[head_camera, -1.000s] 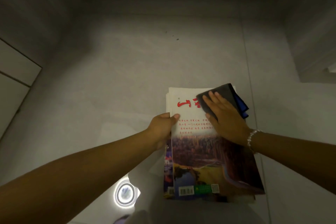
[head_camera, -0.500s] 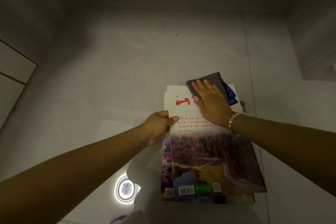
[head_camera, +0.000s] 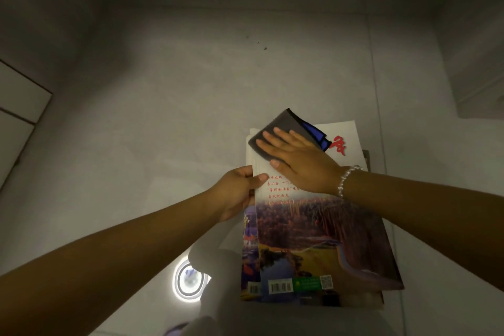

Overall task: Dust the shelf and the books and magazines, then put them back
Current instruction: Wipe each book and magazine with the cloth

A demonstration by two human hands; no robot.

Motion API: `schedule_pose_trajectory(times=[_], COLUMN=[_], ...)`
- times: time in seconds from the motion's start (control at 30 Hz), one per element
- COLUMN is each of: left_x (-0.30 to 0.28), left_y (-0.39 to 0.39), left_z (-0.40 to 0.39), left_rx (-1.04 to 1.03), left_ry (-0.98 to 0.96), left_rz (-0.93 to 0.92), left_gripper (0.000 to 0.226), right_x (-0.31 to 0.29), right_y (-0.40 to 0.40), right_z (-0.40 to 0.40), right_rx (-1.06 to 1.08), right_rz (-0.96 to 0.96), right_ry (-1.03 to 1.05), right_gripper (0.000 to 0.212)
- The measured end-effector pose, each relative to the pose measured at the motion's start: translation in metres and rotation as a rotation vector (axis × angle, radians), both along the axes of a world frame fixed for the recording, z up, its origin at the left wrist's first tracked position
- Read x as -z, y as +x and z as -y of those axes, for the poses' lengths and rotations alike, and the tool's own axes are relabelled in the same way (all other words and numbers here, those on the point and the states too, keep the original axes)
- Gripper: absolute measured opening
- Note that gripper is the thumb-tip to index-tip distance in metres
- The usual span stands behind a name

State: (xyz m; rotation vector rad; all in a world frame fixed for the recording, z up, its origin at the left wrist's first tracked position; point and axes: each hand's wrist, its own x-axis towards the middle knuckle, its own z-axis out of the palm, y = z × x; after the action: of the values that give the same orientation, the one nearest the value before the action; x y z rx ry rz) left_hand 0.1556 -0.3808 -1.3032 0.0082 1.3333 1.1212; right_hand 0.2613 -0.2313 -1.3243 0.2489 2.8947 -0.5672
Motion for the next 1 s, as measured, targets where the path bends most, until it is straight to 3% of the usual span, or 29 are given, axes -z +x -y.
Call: schedule_pose_trajectory(times=[0.07,0.23,0.4,0.6,0.8,1.0], left_x=[0.001,0.003,0.001,0.000,0.000,0.000], left_y=[0.000,-0.002,-0.001,-0.001,0.000,0.000], left_z=[0.000,0.000,0.001,0.000,0.001,0.000], left_rx=[-0.002,0.047,0.024,0.035,0.010,0.027], left_ry=[-0.010,-0.031,0.004,-0.028,0.004,-0.028], left_rz=[-0.014,-0.054,-0.009,-0.027,-0.007,-0.032], left_gripper=[0.029,0.029,0.033,0.031,0.027,0.024], right_x=[0.000,-0.008,-0.010,-0.010,-0.013,-0.011], right_y=[0.007,-0.001,0.005,0.003,0.017,0.003], right_z=[-0.008,-0.009,0.008,-0.005,0.004,-0.008], right_rx=[-0.050,0.145,-0.091,0.073,-0.116,0.151], right_rz=[0.004,0.012,0.000,0.040,0.036,0.070], right_ry=[-0.001,-0.004,-0.136,0.005,-0.075,0.071], right_gripper=[0.055,0.060,0.054,0.053,0.056,0.048])
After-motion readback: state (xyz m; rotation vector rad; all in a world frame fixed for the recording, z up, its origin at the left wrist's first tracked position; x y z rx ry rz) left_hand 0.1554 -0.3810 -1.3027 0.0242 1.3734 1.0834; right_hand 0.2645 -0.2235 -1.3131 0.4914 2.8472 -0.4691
